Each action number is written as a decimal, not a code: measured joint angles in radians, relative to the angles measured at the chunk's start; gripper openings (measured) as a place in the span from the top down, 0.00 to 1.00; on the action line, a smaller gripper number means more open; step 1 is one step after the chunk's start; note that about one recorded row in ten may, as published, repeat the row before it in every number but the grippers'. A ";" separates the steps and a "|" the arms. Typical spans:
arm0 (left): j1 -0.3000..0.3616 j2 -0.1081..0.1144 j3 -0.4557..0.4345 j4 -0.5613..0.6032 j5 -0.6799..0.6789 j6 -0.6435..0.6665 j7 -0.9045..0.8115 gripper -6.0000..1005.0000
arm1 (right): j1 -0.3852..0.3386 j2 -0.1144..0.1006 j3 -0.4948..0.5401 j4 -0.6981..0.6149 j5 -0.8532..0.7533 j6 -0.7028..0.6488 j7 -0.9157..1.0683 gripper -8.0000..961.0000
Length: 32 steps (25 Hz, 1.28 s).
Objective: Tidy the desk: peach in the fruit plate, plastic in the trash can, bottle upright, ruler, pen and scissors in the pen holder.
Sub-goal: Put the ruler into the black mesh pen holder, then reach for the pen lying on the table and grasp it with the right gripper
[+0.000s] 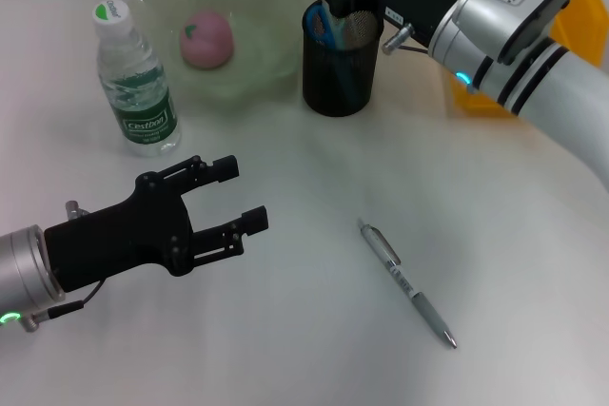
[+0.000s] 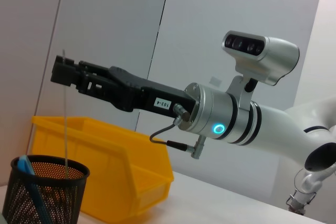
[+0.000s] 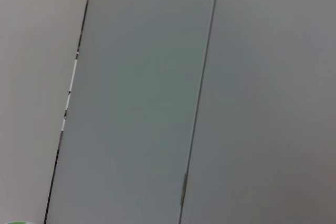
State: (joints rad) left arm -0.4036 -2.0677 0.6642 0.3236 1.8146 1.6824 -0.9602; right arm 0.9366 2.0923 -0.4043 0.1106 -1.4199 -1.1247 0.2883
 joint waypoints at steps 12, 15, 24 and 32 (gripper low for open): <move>0.001 0.000 0.000 0.000 0.001 0.006 0.000 0.22 | -0.016 0.000 0.063 0.018 -0.001 0.014 0.007 0.49; 0.001 0.000 0.000 0.000 0.002 0.007 0.000 0.22 | -0.020 0.000 0.067 0.019 -0.001 0.015 0.009 0.48; 0.000 0.001 0.000 0.005 0.001 0.013 0.000 0.22 | -0.043 0.000 0.090 0.017 -0.001 -0.025 0.016 0.24; 0.003 0.002 0.011 0.007 0.003 0.012 0.024 0.22 | -0.107 0.000 0.142 0.008 0.000 -0.175 0.088 0.22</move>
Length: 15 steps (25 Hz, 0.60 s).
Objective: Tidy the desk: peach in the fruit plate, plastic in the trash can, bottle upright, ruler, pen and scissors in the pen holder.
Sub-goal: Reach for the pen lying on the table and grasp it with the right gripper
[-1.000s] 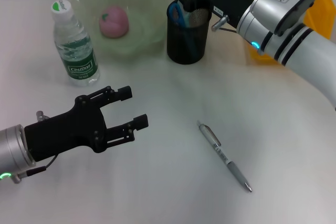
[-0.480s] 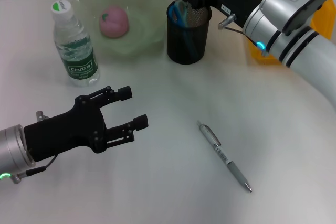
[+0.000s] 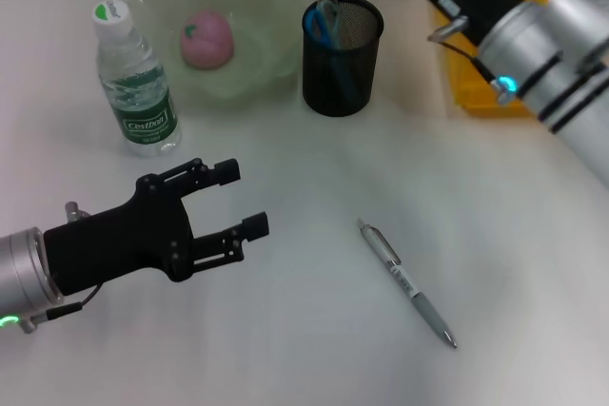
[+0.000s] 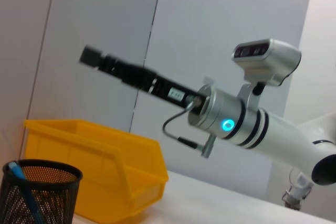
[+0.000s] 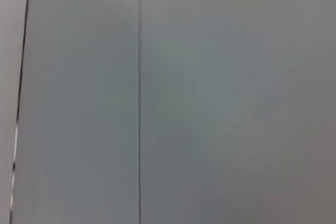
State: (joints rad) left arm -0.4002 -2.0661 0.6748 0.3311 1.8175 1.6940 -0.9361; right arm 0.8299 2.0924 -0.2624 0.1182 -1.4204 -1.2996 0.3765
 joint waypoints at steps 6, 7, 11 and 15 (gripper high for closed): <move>0.012 0.000 0.012 -0.007 0.001 -0.009 0.069 0.22 | -0.072 -0.007 -0.026 -0.081 -0.010 -0.092 0.251 0.22; 0.018 0.000 0.015 -0.007 0.002 -0.012 0.093 0.22 | -0.086 -0.008 -0.048 -0.107 -0.012 -0.096 0.320 0.22; 0.024 0.000 0.019 -0.007 0.003 -0.020 0.105 0.22 | -0.150 -0.011 -0.201 -0.253 -0.013 -0.128 0.597 0.22; 0.026 0.001 0.042 -0.006 0.003 -0.032 0.107 0.22 | -0.224 -0.015 -0.393 -0.426 -0.014 -0.192 0.812 0.22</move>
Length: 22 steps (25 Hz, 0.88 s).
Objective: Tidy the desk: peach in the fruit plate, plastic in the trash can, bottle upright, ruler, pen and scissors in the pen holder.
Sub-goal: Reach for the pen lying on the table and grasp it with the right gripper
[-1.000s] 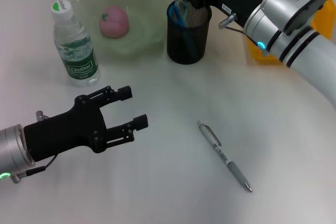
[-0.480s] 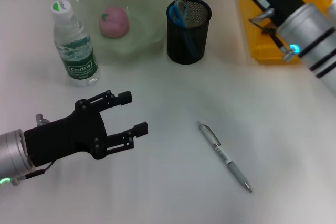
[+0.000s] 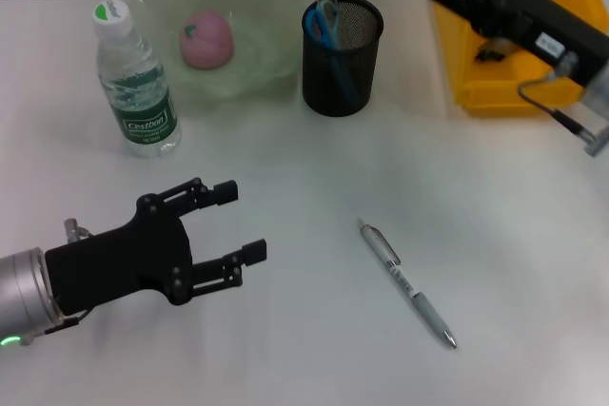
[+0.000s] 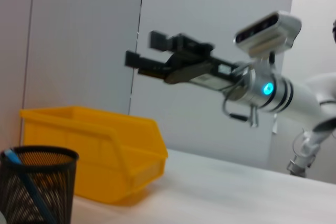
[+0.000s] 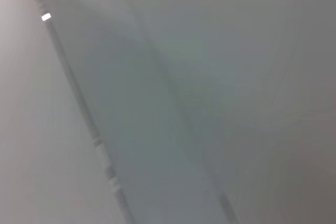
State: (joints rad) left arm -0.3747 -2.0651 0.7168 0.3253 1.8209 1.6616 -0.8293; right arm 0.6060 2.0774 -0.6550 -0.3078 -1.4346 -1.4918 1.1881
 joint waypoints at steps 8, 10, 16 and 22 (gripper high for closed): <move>0.004 0.000 0.055 0.006 0.001 -0.025 0.005 0.22 | -0.077 -0.020 -0.142 -0.306 -0.284 -0.148 0.317 0.22; 0.004 0.000 0.059 0.006 0.001 -0.025 0.017 0.22 | -0.068 -0.022 -0.144 -0.392 -0.408 -0.179 0.422 0.22; 0.002 0.000 0.062 0.002 0.002 -0.028 0.042 0.22 | 0.022 -0.023 -0.152 -0.593 -0.688 -0.299 0.722 0.22; -0.001 0.000 0.062 0.003 0.002 -0.035 0.042 0.22 | 0.167 -0.022 -0.250 -0.666 -0.925 -0.348 0.960 0.22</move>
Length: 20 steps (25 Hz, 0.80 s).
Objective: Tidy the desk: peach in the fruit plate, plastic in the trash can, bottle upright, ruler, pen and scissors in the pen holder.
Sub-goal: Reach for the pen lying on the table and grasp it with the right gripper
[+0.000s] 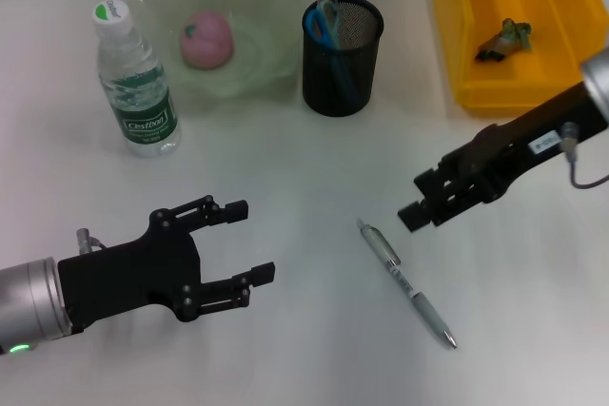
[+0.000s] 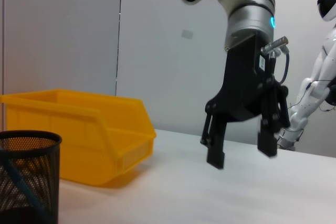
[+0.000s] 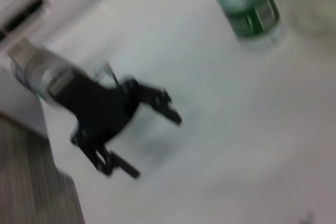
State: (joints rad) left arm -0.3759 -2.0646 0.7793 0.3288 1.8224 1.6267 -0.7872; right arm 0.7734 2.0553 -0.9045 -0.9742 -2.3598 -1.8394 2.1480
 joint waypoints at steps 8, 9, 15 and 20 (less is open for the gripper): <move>-0.002 -0.002 -0.001 -0.004 0.000 -0.016 0.000 0.22 | 0.112 0.024 -0.285 -0.009 -0.154 0.054 0.143 0.22; -0.002 -0.002 -0.002 -0.004 0.000 -0.017 0.000 0.22 | 0.117 0.025 -0.329 -0.009 -0.157 0.072 0.158 0.22; -0.002 -0.003 -0.003 -0.004 -0.002 -0.017 0.000 0.22 | 0.134 0.032 -0.520 -0.010 -0.159 0.158 0.193 0.23; -0.002 -0.003 -0.006 -0.004 -0.004 -0.017 -0.003 0.22 | 0.135 0.037 -0.670 -0.012 -0.151 0.227 0.188 0.24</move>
State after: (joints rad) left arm -0.3775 -2.0679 0.7735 0.3246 1.8183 1.6100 -0.7901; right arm 0.9084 2.0918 -1.5742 -0.9867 -2.5108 -1.6127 2.3364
